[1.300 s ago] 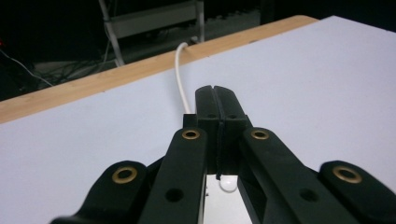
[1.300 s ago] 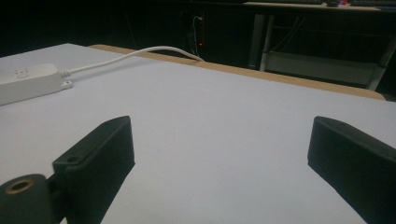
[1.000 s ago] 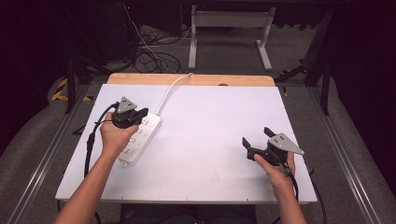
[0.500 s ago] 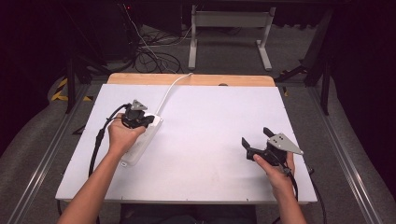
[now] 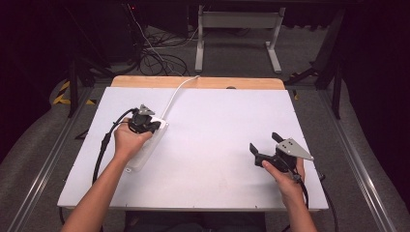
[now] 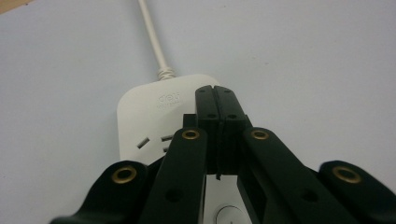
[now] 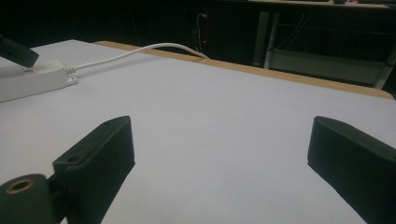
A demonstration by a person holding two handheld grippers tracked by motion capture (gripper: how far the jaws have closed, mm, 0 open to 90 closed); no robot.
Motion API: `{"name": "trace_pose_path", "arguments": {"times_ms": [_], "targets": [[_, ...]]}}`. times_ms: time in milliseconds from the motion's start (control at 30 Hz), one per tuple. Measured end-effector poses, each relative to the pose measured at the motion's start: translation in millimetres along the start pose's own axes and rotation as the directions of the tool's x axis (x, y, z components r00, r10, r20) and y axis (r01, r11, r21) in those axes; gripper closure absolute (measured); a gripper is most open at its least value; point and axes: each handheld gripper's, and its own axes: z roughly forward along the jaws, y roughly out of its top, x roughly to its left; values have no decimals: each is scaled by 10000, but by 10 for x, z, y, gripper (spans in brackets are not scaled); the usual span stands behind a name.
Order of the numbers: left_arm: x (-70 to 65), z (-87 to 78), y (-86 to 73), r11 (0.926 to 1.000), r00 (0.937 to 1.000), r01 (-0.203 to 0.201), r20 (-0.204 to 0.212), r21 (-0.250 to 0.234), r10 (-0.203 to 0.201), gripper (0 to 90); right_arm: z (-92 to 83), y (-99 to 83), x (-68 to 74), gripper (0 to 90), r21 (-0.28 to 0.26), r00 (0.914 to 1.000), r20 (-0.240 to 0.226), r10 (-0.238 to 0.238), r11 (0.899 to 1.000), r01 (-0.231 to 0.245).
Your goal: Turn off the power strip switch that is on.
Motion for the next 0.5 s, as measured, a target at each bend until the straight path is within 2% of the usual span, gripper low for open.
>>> {"name": "trace_pose_path", "arguments": {"times_ms": [67, 133, 500], "targets": [[21, 0, 1, 10000, 9999, -1, -128, 22, 1, 900, 1, 0, 3, 80, 5, 10000, -6, -4, 10000, 4], [30, 2, -3, 9999, 9999, 106, -51, 73, -105, 900, 0, 2, 3, 80, -6, 10000, -18, 8, 10000, -8], [-3, 23, -19, 9996, 10000, -17, 25, 279, 16, 900, -6, 8, -8, 76, -77, 9999, 20, 99, 9999, -99]]}}
